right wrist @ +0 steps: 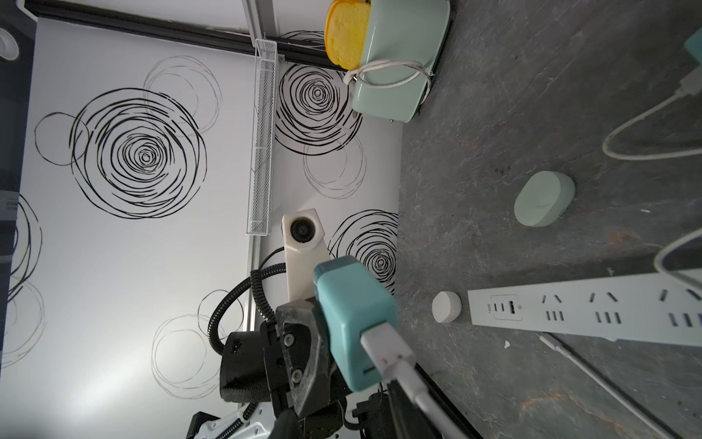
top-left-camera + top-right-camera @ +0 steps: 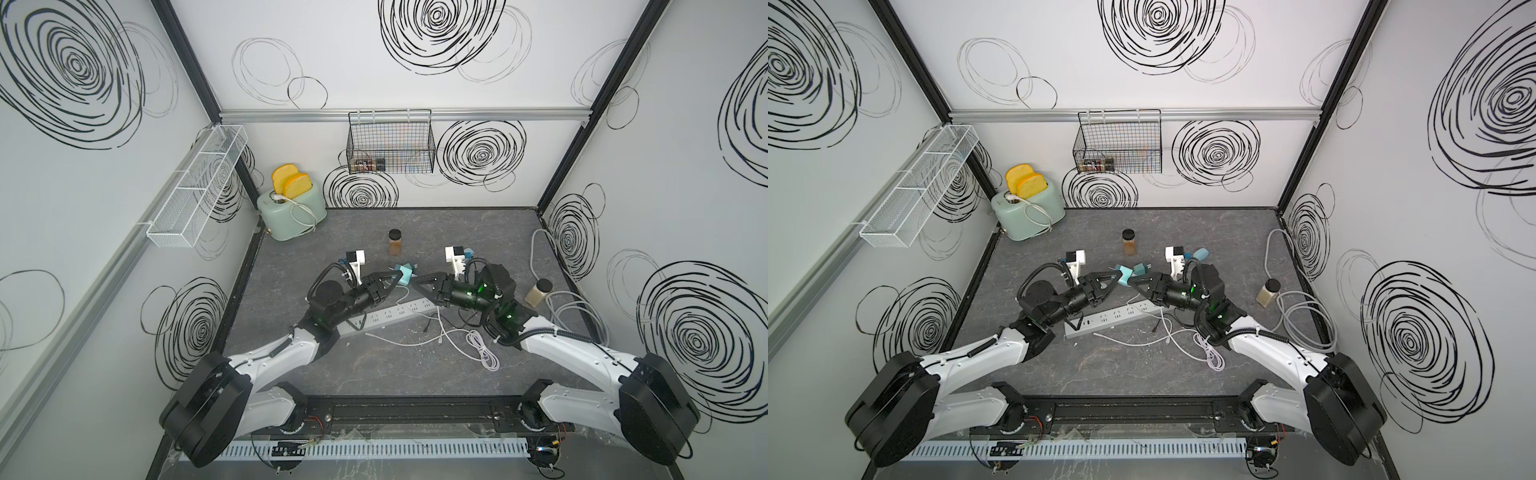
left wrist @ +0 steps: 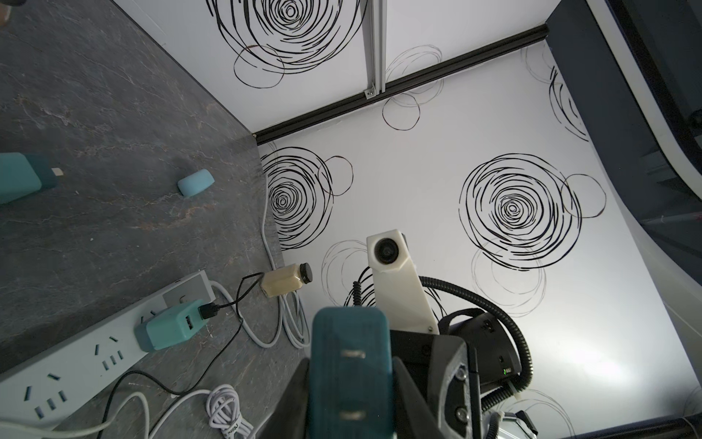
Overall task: Charge the bluetooth headset
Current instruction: Pick up the plug from the center of the board.
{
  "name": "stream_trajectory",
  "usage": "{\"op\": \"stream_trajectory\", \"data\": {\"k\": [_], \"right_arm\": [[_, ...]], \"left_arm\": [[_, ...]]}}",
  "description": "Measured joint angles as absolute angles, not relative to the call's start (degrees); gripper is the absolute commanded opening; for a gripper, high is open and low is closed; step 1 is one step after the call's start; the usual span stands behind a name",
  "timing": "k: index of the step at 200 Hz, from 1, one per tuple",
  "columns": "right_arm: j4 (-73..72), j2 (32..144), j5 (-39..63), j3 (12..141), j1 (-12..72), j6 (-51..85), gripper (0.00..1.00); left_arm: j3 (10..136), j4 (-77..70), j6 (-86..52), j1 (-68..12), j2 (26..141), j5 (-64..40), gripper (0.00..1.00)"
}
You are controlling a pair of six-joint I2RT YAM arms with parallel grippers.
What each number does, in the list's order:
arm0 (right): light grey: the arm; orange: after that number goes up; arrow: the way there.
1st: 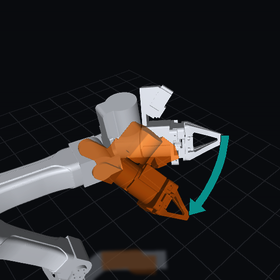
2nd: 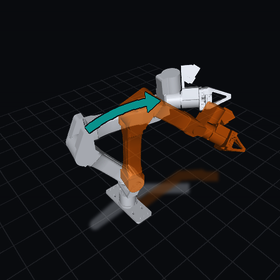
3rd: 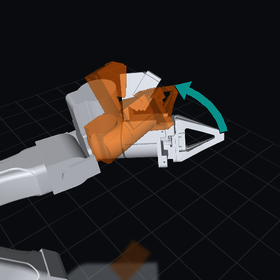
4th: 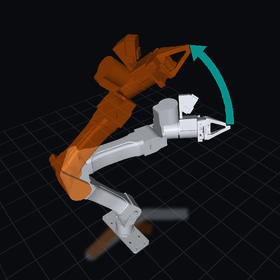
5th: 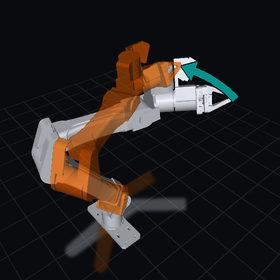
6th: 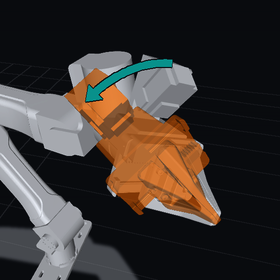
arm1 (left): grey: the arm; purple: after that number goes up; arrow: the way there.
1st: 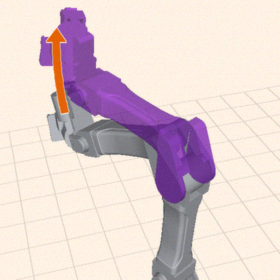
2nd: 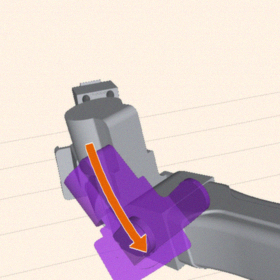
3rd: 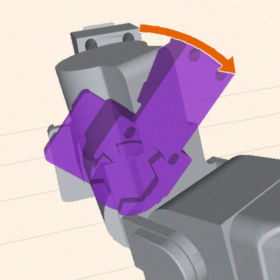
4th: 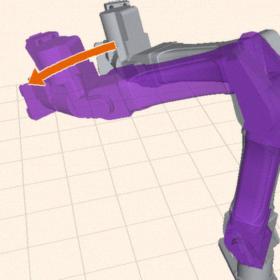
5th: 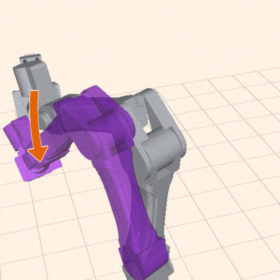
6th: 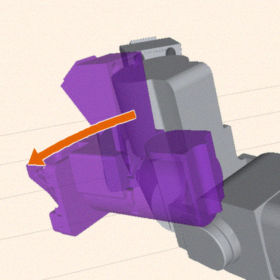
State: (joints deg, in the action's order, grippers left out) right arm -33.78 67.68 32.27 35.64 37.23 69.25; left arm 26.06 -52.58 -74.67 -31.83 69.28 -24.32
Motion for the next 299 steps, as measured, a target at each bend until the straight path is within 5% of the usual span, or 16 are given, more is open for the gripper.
{"op": "stream_trajectory", "data": {"k": [228, 299], "right_arm": [[-46.9, 73.8, 28.7, 33.8, 36.6, 71.8, 0.34], [-50.0, 75.6, 33.6, 34.5, 33.4, 70.9, 0.08]], "left_arm": [[25.6, -64.2, -79.5, -34.2, 75.7, -23.4, 0.16], [27.0, -67.0, -80.0, -34.0, 78.4, -24.4, 0.28]]}}
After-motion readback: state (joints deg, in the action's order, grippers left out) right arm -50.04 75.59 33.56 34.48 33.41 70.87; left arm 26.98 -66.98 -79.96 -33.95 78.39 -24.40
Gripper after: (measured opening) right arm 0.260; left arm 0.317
